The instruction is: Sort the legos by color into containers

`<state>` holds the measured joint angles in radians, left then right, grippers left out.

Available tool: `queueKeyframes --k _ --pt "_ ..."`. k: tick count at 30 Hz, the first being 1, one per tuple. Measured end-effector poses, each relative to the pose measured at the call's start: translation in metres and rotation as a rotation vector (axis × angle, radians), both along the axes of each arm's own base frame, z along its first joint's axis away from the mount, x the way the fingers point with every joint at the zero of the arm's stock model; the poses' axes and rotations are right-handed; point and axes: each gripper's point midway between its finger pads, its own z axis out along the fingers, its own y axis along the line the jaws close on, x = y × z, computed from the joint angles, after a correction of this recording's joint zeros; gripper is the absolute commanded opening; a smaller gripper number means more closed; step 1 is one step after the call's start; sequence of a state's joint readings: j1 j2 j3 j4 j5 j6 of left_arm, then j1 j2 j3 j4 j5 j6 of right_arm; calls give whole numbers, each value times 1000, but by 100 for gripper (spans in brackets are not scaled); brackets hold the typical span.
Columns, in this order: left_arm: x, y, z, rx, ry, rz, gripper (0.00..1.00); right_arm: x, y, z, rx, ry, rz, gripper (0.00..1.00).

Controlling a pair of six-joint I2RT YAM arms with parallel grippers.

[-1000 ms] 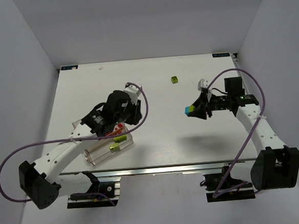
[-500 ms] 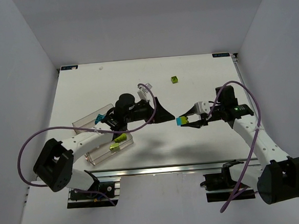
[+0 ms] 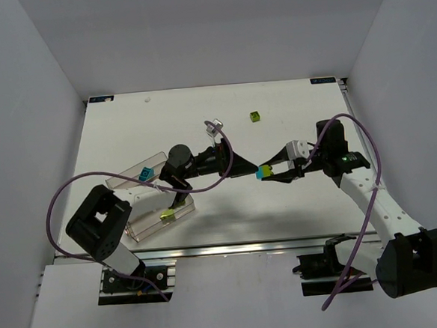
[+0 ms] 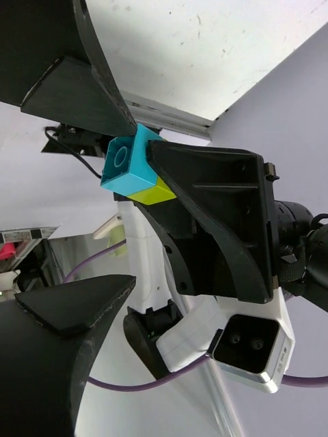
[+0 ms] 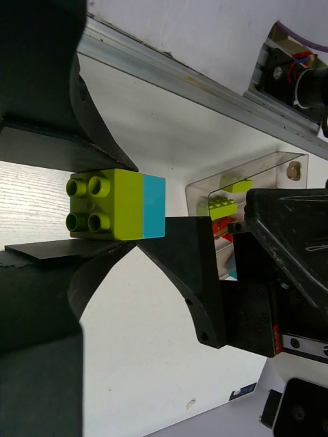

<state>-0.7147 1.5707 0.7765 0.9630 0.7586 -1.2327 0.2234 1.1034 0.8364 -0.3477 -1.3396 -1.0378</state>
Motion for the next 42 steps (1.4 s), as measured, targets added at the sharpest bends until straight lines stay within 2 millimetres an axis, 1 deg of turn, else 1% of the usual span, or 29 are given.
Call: queueKeyframes --k 7,10,15,18,20,22,25,29,31,33,37,38,42 --pt "-2 -1 4 -33 11 -20 91 1 1 13 12 13 3 0" --pt "-2 -2 2 -38 25 -32 87 3 2 17 15 2 3 0" --pt "-1 -10 -13 -33 84 -66 84 4 3 21 18 -1 3 0" --pt "-1 -13 -23 -33 129 -84 81 4 4 22 18 1 6 0" --pt "-1 -14 -26 -37 149 -93 78 5 5 22 18 -1 8 0" --pt "-1 -15 -25 -47 159 -100 77 5 5 21 17 -2 9 0" --pt "-1 -15 -17 -72 154 -108 74 5 6 22 18 -9 10 0" --pt "-2 -14 -6 -104 139 -116 68 6 6 21 14 -10 6 0" --pt "-2 -14 -3 -112 138 -119 63 6 6 21 13 -11 4 0" --pt "-3 -14 -3 -116 144 -122 57 6 6 21 13 -10 6 0" --pt "-1 -15 -8 -110 171 -125 53 7 7 22 12 -6 -1 0" --pt "-1 -15 -9 -108 180 -126 50 9 7 23 10 -6 -7 0" --pt "-1 -15 -8 -111 189 -129 47 9 6 22 6 8 -15 0"
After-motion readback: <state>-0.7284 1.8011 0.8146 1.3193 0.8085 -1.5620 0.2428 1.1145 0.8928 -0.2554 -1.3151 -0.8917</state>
